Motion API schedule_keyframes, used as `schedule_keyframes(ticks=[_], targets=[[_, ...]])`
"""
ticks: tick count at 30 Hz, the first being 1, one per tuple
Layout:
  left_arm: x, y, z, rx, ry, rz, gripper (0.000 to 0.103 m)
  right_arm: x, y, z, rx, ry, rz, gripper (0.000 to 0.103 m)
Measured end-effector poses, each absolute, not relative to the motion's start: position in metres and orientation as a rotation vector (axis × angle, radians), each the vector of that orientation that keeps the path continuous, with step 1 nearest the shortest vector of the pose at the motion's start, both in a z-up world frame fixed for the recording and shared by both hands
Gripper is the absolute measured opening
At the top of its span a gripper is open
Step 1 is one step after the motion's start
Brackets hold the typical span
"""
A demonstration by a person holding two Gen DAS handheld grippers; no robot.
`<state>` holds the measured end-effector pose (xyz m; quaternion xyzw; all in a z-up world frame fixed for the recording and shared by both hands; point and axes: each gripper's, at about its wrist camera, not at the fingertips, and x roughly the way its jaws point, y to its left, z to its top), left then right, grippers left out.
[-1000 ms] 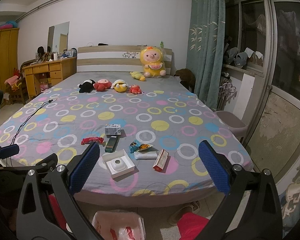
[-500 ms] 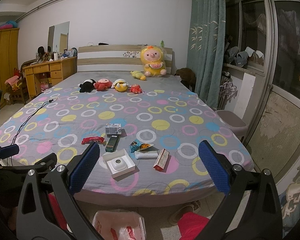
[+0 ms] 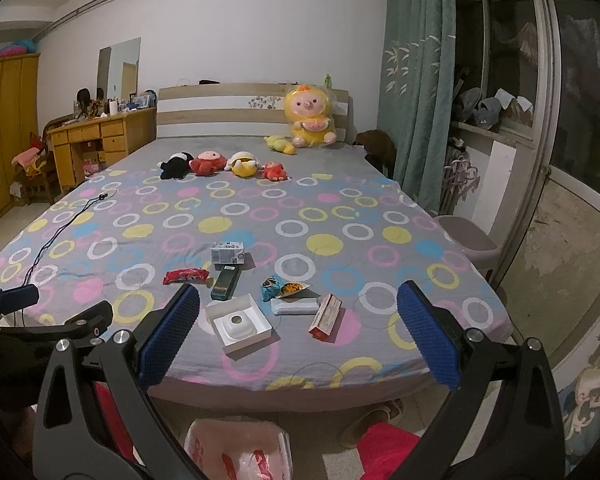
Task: Collect trash
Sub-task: 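Grasp the red candy wrapper with the left tool while the right tool grasps the white-red medicine box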
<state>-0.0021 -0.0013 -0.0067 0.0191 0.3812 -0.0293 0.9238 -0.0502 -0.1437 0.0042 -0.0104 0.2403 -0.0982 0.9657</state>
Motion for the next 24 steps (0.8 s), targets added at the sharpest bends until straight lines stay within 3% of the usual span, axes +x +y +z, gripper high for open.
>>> schedule_keyframes(ticks=[13,24], targets=[[0.076,0.023,-0.038,0.000,0.950,-0.099,0.096,0.003,-0.199,-0.011,-0.009,0.536,-0.115,0.097],[0.179,0.022,-0.072,0.264,0.995,-0.183,0.096,0.094,-0.251,-0.040,-0.103,0.698,-0.055,0.097]])
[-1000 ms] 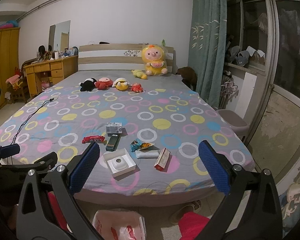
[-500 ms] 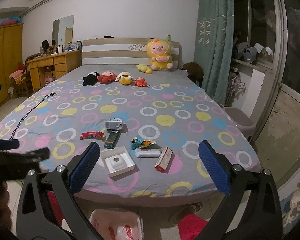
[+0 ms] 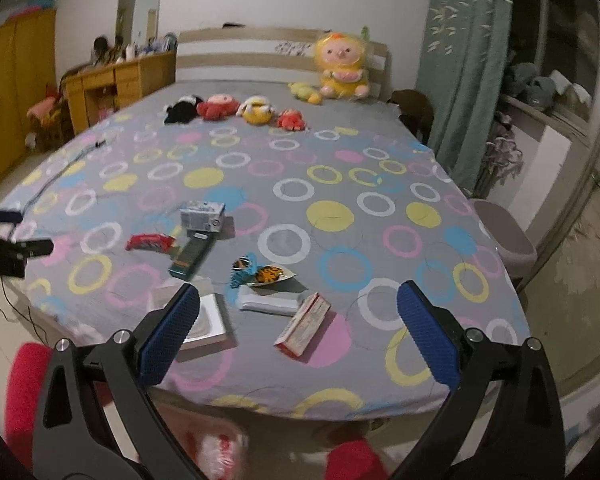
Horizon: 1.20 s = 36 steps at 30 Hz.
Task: Collect trash
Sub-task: 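Grasp the red candy wrapper with the left tool while the right tool grasps the white-red medicine box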
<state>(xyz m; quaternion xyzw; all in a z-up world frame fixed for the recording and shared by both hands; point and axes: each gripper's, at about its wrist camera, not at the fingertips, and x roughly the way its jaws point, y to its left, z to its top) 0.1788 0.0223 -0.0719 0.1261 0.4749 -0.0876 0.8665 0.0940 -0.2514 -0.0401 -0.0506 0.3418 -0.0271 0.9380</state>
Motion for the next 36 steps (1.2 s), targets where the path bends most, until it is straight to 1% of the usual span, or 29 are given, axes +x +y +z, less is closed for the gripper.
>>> schedule_keyframes(ticks=[7,11,15,26,34,36], targets=[[0.261,0.026,-0.121,0.352,1.088,-0.273,0.096,0.146,-0.278,-0.063,-0.137,0.827,-0.044,0.097],[0.302,0.022,-0.160,0.429,1.161,-0.311,0.096,0.175,-0.289,-0.092,-0.095,0.930,-0.036,0.097],[0.331,0.019,-0.188,0.445,1.217,-0.353,0.096,0.194,-0.295,-0.118,-0.045,1.010,-0.027,0.097],[0.372,0.002,-0.238,0.560,1.265,-0.447,0.096,0.229,-0.304,-0.190,0.059,1.178,-0.030,0.097],[0.382,-0.001,-0.259,0.576,1.281,-0.468,0.096,0.232,-0.312,-0.228,0.191,1.265,-0.041,0.097],[0.380,-0.003,-0.262,0.592,1.271,-0.473,0.094,0.231,-0.315,-0.236,0.224,1.278,-0.049,0.097]])
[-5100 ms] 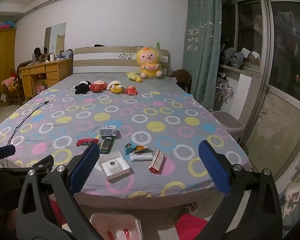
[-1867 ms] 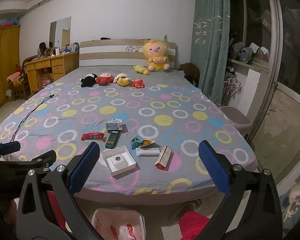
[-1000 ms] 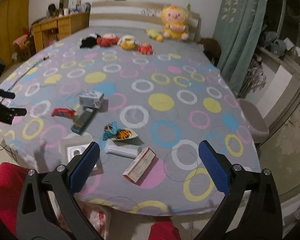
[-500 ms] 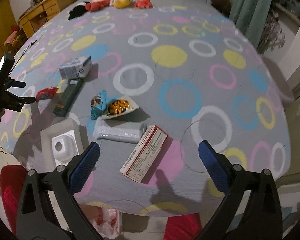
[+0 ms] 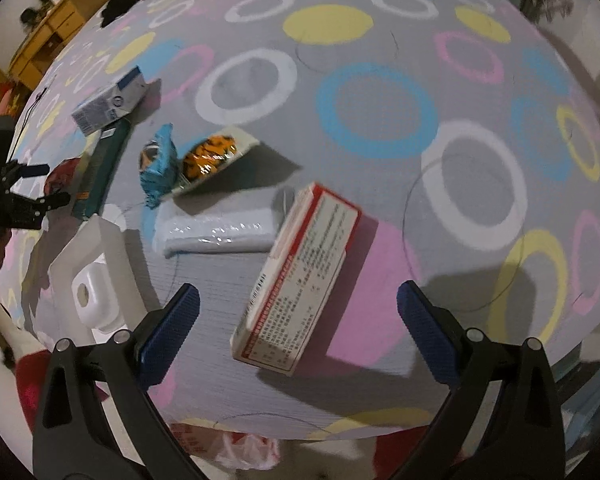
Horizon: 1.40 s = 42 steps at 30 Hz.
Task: Collect trash
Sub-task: 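Grasp the red candy wrapper with the left tool while the right tool grasps the white-red medicine box, then lift both held items and carry them toward the white plastic bag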
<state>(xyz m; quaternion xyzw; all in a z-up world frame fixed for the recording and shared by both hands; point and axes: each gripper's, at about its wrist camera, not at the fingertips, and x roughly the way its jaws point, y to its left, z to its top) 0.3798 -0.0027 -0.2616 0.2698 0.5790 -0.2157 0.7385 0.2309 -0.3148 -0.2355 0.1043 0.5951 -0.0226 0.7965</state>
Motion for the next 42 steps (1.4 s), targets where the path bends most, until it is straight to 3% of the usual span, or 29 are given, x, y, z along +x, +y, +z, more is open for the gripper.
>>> schedule_keyframes(ticks=[5,10,13,15,17,24,31,42], targets=[[0.376,-0.010,-0.261,0.607,1.262,-0.472,0.084,0.231,-0.317,-0.249,0.266,1.304,-0.068,0.097],[0.369,-0.025,-0.257,0.630,1.273,-0.470,0.058,0.233,-0.318,-0.258,0.279,1.317,-0.095,0.090],[0.363,-0.034,-0.256,0.650,1.277,-0.452,0.042,0.231,-0.319,-0.256,0.234,1.311,-0.135,0.068],[0.361,-0.038,-0.255,0.646,1.285,-0.435,0.031,0.229,-0.317,-0.254,0.211,1.307,-0.136,0.047],[0.359,-0.043,-0.256,0.649,1.287,-0.401,0.028,0.227,-0.318,-0.252,0.186,1.306,-0.137,0.036],[0.368,-0.042,-0.250,0.488,1.389,-0.377,0.020,0.220,-0.321,-0.250,0.195,1.288,-0.141,0.036],[0.385,-0.026,-0.236,0.371,1.419,-0.321,0.019,0.214,-0.320,-0.236,0.212,1.249,-0.165,0.034],[0.332,-0.007,-0.154,0.307,1.280,-0.234,0.019,0.206,-0.289,-0.137,0.101,1.029,-0.130,0.034]])
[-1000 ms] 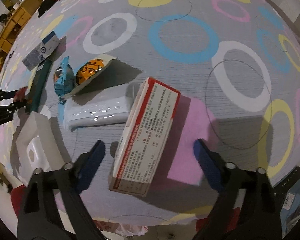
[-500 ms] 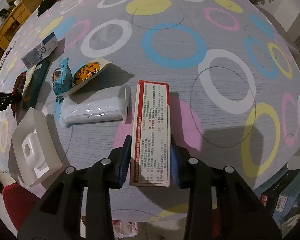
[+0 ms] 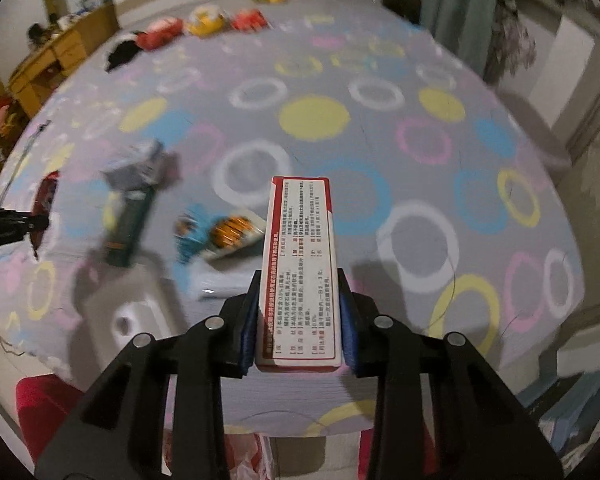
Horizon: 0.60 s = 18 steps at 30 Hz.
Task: Collect trash
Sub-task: 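Lift both held items and carry them toward the white plastic bag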
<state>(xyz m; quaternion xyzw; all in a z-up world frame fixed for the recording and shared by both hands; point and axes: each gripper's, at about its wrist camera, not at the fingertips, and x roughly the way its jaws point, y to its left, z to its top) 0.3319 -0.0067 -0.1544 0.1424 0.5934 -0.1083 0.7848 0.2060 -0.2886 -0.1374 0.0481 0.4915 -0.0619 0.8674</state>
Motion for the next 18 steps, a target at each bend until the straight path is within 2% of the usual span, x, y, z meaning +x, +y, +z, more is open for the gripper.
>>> schedule_keyframes(ticks=[8,18], targets=[[0.255,-0.009,-0.095,0.264,1.215,-0.247,0.019,0.159,-0.223,-0.061,-0.004,0.875,0.015,0.033],[0.159,0.001,-0.055,0.219,1.167,-0.272,0.019,0.079,-0.162,-0.016,-0.105,0.783,0.124,0.033]])
